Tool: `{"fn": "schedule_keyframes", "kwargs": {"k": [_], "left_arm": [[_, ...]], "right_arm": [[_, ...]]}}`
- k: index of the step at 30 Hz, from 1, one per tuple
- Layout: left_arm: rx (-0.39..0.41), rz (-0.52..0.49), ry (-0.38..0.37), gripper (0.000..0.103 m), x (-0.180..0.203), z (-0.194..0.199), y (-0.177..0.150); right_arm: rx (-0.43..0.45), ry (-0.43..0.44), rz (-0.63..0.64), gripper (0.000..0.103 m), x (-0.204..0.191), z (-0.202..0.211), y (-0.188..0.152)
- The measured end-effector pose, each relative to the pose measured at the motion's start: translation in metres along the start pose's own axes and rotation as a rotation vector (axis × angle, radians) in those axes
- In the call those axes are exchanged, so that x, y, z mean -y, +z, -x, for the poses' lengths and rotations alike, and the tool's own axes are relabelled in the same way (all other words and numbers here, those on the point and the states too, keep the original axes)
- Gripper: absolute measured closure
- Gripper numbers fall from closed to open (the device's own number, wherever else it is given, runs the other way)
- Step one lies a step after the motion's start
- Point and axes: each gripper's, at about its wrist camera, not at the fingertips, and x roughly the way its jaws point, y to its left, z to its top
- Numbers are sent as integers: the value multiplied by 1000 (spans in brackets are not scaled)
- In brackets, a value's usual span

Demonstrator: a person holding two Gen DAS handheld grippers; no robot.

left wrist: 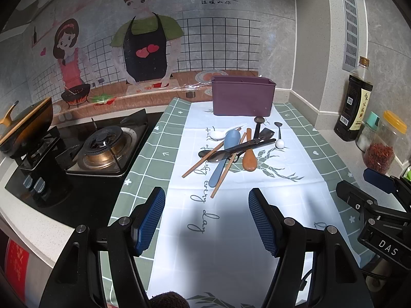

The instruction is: Organize utensils

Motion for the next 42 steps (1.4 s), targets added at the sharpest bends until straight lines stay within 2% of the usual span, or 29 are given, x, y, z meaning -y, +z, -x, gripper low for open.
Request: {"fn": "schedule_keyframes", "kwargs": {"k": [9, 15, 23, 34, 38, 42], "left_arm": [[6, -3, 2, 35, 1, -1, 2], [-12, 5, -13, 35, -2, -12, 15], [-27, 21, -102, 35, -9, -40, 53], [-29, -32, -148, 33, -9, -97, 138], [-94, -21, -178, 32, -14, -126, 146], [-137, -22, -199, 32, -19, -143, 137]], "right_arm": [[3, -1, -1, 36, 1, -2, -1], [-1, -2, -9, 36, 6, -6, 7], [29, -41, -8, 36, 21, -27, 44], [93, -108, 44, 36, 54, -71, 140], [74, -95, 34, 38, 69, -90, 158], [35, -76, 24, 38, 83, -112, 155]]}}
